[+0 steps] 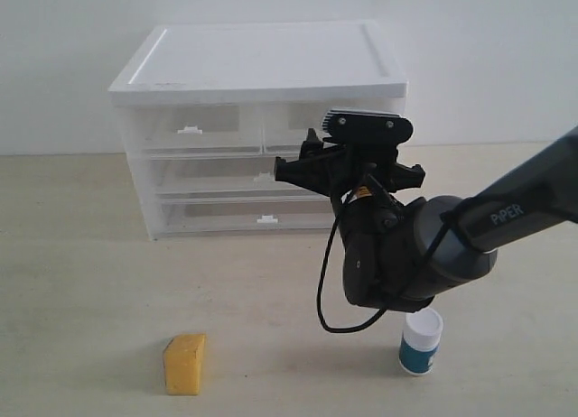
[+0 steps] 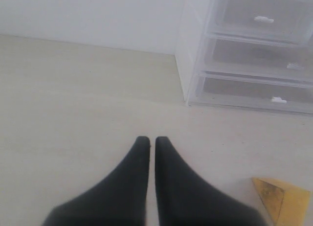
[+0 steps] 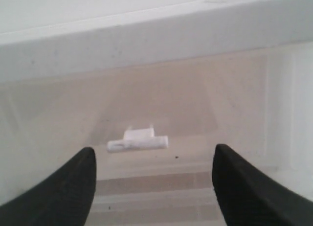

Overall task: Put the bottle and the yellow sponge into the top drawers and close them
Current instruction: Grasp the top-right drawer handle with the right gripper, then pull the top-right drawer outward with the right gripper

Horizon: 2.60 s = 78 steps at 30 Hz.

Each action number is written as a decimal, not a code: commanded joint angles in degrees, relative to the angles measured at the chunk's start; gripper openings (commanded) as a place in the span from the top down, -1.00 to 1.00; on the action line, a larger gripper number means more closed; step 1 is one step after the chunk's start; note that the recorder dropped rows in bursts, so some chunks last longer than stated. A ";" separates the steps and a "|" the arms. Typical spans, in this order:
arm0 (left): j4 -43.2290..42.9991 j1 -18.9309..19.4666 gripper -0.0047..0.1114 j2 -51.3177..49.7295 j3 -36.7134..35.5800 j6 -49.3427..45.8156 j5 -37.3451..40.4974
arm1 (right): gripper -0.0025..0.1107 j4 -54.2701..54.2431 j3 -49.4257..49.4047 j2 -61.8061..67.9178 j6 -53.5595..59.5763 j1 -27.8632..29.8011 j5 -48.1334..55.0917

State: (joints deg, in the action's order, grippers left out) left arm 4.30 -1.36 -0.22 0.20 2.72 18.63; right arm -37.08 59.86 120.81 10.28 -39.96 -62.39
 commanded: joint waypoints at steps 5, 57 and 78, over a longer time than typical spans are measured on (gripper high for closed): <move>0.69 0.17 0.85 0.22 -0.20 0.23 -0.55 | -0.14 2.47 -1.67 -2.24 0.62 0.66 4.14; 0.69 0.17 0.85 0.22 -0.20 0.23 -0.55 | 0.96 4.80 0.85 0.08 1.30 1.55 2.46; 0.69 0.17 0.85 0.22 -0.20 0.23 -0.55 | 0.96 -5.58 -19.56 -13.05 3.14 -9.64 -3.72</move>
State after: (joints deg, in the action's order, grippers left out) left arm 4.30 -1.36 -0.22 0.20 2.72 18.63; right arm -41.08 42.08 109.22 12.80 -48.10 -65.35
